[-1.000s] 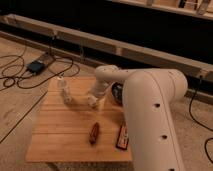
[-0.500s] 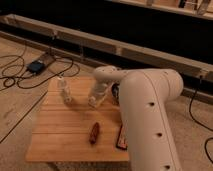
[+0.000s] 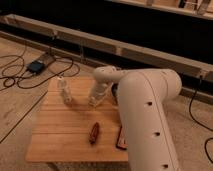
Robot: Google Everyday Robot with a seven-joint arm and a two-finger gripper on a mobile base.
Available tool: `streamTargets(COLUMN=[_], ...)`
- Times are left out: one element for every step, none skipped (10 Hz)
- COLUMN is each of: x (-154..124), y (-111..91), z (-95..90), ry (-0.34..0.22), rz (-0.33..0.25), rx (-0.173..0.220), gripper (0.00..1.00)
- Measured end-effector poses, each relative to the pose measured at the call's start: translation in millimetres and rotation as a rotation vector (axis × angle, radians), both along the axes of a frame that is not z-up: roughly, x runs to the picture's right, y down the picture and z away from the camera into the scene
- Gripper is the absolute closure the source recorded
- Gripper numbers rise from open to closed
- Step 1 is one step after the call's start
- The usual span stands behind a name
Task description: Wipe the white sponge on the table
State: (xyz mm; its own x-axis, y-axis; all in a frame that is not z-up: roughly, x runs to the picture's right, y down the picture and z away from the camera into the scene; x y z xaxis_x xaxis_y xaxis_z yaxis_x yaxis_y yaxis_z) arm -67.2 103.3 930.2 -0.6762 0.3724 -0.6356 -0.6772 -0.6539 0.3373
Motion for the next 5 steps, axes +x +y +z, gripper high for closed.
streamTargets(x=[-1,-3,-9,-17,-24], y=[0,0,-1,-4,-6], z=[-2.2,-5.1,-11.6,-18.7,-25.4], ry=[-0.010,-0.022,-0.053,-0.092,-0.137], rz=[0.003,0.010,0.030,0.063,0.098], rx=[-0.005,-0.013,-0.029,-0.049,-0.076], gripper=[1.00,1.00,1.00,1.00,1.00])
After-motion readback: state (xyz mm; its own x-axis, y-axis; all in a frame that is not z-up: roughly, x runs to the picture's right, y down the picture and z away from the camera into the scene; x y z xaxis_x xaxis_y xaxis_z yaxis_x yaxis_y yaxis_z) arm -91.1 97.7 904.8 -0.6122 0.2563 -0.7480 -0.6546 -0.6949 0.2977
